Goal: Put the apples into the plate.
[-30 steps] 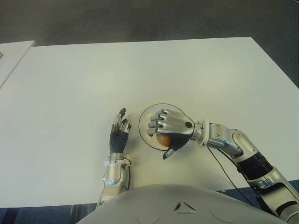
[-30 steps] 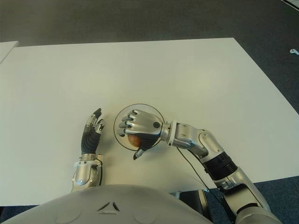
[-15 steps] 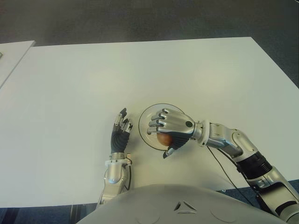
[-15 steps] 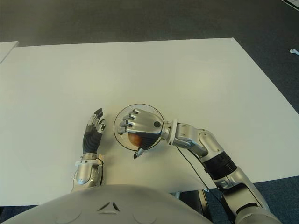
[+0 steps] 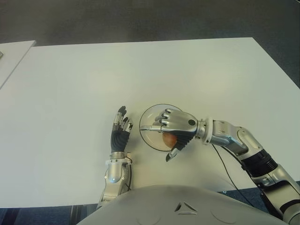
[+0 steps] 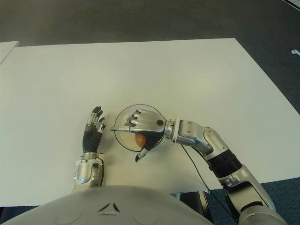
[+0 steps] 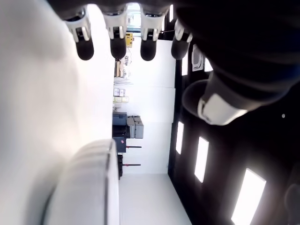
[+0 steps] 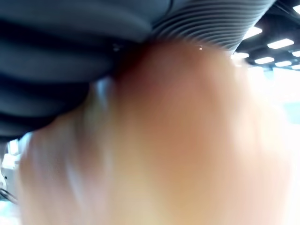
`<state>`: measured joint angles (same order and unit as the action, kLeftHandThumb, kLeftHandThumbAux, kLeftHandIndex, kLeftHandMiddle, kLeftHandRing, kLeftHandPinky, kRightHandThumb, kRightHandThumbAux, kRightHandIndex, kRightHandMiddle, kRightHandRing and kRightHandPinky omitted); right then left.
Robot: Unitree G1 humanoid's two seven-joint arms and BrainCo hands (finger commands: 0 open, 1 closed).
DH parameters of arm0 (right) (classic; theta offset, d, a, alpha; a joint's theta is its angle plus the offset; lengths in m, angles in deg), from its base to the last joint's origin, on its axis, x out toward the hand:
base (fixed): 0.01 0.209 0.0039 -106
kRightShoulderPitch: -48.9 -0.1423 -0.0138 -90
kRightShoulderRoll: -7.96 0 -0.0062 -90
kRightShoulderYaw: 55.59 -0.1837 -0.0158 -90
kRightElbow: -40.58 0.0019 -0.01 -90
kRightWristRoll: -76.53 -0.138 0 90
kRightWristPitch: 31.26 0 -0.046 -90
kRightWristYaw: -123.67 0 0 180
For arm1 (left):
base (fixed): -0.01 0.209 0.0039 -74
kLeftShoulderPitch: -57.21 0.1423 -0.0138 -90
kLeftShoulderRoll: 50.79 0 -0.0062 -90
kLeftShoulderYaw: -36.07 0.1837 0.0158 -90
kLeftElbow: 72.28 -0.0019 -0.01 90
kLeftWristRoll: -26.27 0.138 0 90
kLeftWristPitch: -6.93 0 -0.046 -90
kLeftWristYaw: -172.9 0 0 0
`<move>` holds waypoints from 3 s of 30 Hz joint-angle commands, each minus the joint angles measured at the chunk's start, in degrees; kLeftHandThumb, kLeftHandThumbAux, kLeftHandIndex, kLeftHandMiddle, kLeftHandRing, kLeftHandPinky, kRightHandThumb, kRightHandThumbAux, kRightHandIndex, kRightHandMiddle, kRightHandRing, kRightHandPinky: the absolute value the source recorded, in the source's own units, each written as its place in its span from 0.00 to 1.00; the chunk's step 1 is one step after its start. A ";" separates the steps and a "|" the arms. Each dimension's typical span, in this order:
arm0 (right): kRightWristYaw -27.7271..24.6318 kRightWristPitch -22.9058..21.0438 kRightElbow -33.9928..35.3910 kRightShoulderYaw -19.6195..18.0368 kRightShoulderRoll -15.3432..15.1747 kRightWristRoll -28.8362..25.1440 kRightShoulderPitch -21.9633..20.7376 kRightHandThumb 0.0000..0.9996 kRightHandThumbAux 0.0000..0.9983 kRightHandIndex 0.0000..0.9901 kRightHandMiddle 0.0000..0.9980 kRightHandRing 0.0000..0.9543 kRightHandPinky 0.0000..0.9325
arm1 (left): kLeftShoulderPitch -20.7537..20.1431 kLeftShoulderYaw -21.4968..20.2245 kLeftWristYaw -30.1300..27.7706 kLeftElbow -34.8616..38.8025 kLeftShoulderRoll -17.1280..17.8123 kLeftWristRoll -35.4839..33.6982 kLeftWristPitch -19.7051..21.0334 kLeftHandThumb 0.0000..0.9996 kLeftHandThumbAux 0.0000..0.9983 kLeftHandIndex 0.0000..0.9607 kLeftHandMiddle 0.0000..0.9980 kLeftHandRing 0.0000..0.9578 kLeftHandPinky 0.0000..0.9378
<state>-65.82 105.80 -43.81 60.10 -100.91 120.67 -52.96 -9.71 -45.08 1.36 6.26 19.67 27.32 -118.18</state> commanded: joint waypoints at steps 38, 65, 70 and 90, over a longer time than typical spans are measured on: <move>-1.73 0.88 -2.33 -0.70 -0.32 -1.53 -0.33 0.04 0.28 0.00 0.00 0.00 0.00 | -0.28 -1.18 1.22 -4.38 -3.09 2.63 -3.05 0.00 0.64 0.04 0.08 0.06 0.05; -3.99 -25.52 -40.53 -18.91 21.68 -36.47 -16.85 0.15 0.25 0.00 0.00 0.00 0.00 | -1.14 0.50 3.27 0.00 -4.20 2.49 3.47 0.04 0.55 0.17 0.06 0.04 0.09; -4.39 -27.18 -38.42 -21.19 23.96 -40.79 -13.84 0.15 0.26 0.00 0.00 0.00 0.00 | 1.69 2.13 4.35 3.67 -5.52 2.54 3.45 0.07 0.58 0.26 0.05 0.03 0.09; -9.01 -22.93 -43.19 -32.60 27.84 -55.68 -0.72 0.12 0.46 0.05 0.06 0.02 0.05 | 2.07 0.85 5.03 -4.84 -4.33 -1.35 -6.44 0.01 0.49 0.05 0.00 0.00 0.00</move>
<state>-73.80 83.93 -87.39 28.58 -74.90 67.67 -55.22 -6.60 -44.34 7.39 5.79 19.49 28.40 -124.00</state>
